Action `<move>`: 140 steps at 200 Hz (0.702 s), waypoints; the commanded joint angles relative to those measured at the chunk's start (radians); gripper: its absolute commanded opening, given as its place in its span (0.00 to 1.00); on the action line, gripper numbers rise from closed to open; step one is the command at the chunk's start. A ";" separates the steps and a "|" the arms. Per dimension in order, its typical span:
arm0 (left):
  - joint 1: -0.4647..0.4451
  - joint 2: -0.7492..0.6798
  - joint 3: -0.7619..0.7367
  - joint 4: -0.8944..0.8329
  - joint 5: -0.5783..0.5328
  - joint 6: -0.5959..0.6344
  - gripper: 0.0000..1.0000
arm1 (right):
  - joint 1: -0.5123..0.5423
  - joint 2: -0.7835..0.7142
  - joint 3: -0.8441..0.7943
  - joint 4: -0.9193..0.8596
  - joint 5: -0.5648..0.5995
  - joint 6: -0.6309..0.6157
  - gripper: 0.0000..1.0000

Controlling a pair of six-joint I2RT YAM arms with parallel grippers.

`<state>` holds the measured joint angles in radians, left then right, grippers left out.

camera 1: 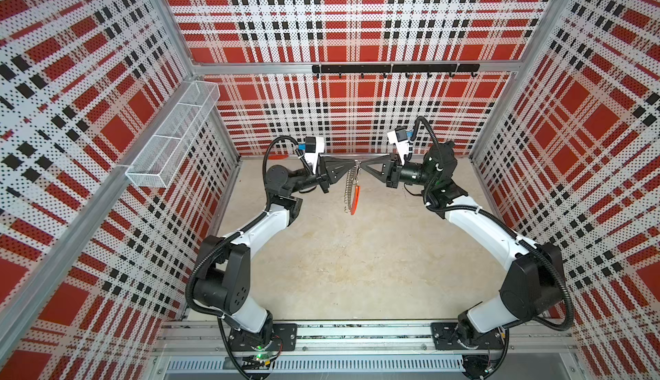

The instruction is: Put the keys on the keyring

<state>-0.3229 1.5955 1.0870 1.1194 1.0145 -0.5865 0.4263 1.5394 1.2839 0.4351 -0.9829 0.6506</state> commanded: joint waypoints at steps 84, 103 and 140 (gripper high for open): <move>-0.013 0.096 -0.004 0.597 -0.018 -0.310 0.00 | -0.031 0.154 -0.004 0.474 -0.161 0.561 0.00; -0.020 0.103 -0.002 0.599 -0.020 -0.303 0.00 | -0.029 0.205 -0.011 0.667 -0.184 0.766 0.00; -0.030 0.112 0.009 0.591 -0.025 -0.299 0.00 | -0.018 0.258 0.002 0.779 -0.201 0.901 0.00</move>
<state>-0.3233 1.7092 1.0683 1.5188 0.9825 -0.8734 0.4030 1.7676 1.2827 1.0798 -1.1732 1.3811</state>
